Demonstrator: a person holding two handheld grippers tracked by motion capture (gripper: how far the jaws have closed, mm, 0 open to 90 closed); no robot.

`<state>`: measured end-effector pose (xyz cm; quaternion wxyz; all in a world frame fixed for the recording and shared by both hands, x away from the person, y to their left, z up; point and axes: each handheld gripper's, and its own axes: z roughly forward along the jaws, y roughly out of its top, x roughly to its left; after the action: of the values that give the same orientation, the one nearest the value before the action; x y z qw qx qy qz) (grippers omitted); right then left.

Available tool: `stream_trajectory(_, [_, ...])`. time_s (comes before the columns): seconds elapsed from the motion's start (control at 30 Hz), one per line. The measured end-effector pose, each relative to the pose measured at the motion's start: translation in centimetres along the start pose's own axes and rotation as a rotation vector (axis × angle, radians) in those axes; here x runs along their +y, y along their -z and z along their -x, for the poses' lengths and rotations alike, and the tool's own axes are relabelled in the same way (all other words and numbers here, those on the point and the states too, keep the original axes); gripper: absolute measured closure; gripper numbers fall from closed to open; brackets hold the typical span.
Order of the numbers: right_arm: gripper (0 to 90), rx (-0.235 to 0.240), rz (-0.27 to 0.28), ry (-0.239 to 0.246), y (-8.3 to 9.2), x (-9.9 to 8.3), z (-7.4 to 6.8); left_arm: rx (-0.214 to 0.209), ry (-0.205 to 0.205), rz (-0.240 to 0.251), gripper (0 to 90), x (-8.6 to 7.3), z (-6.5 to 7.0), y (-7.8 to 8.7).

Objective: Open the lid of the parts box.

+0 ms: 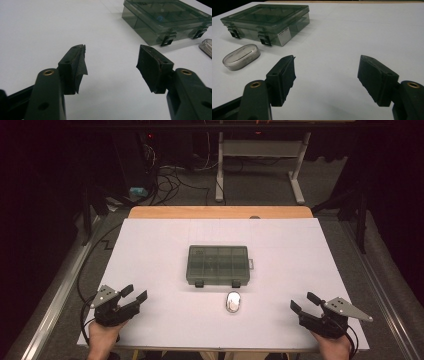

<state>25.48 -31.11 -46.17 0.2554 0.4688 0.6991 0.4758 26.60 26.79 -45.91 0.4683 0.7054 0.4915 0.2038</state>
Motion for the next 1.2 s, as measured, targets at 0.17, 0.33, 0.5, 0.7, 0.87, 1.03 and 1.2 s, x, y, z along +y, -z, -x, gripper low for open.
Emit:
stream_trajectory(0.17, [30.2,0.002,-0.004,0.008,-0.05,0.02,-0.1,0.001,-0.005,-0.001,39.3,-0.01,0.03,0.02])
stream_trajectory(0.33, [30.1,0.003,-0.002,0.011,-0.04,0.04,-0.16,-0.002,-0.005,0.0,39.3,0.0,0.07,0.02])
stream_trajectory(0.5, [30.1,0.009,-0.002,0.011,-0.05,0.08,-0.18,-0.004,-0.004,0.001,39.1,-0.01,0.03,0.02])
stream_trajectory(0.7, [30.1,0.014,0.009,0.012,0.04,0.18,-0.22,-0.004,0.003,0.006,39.2,-0.02,0.03,0.08])
stream_trajectory(0.87, [30.1,0.017,0.016,0.013,0.09,0.23,-0.22,-0.006,0.011,0.008,39.4,-0.06,-0.03,0.18])
stream_trajectory(1.03, [30.2,0.022,0.016,0.009,0.06,0.26,-0.23,-0.008,0.018,0.012,39.4,-0.08,-0.1,0.21])
stream_trajectory(1.2, [30.4,0.029,0.017,0.013,-0.01,0.3,-0.29,0.01,-0.015,0.01,40.2,-0.05,0.22,0.27])
